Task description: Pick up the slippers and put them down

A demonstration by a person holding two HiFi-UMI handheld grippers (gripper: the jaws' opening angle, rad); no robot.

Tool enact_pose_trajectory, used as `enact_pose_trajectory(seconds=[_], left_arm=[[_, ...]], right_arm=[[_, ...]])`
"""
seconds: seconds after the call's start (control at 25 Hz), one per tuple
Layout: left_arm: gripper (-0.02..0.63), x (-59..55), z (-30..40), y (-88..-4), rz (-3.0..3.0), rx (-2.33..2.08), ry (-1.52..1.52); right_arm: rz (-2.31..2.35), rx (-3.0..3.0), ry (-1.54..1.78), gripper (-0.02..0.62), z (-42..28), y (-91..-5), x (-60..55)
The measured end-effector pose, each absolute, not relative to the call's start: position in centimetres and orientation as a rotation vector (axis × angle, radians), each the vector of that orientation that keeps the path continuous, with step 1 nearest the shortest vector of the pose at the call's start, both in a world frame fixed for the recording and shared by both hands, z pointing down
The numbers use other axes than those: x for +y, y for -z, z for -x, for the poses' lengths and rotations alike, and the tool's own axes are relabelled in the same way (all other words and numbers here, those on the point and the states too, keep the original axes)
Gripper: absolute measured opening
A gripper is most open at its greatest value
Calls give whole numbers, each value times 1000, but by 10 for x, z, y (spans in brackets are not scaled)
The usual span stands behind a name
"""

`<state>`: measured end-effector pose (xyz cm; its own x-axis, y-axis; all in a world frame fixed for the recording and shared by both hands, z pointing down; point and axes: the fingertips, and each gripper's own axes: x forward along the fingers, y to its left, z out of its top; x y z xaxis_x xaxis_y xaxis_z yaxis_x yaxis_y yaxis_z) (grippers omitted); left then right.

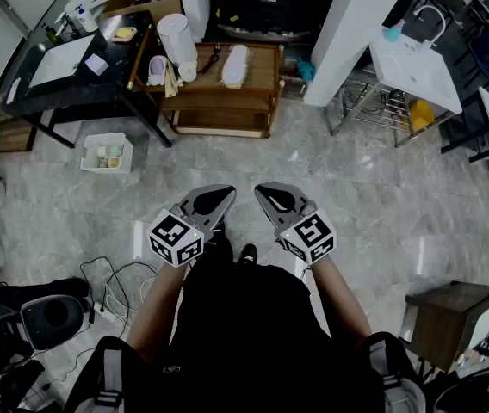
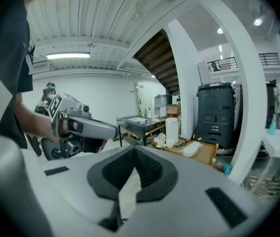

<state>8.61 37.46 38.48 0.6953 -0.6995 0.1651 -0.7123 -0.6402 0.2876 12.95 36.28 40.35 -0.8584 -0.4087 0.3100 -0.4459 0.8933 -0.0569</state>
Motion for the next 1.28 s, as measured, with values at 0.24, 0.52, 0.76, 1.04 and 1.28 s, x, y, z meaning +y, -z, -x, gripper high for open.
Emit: enact_pose_trajectory(seconds=[0.24,0.52,0.76,1.04,1.28], left_arm=[[11,377,-81,-388,-2571,-1093,-56],[11,364,-68,-388,-2568,-1059,-52],[11,345,-53,-392,-2569,-1010,-53],[11,314,-31,-398,-2585,-919,-71],[11,289,-4,-398,-2608,-852,-83]], right_arm=[[-640,-2761,-189,6,-122,-403,365],[-649,-2751,-260,6,-111,-405,353],[-691,-2736,-270,6,-95,-407,332],[-768,-2715,-280,8,-69,-408,296],[-814,-2695,-292,8,-38,-412,273]])
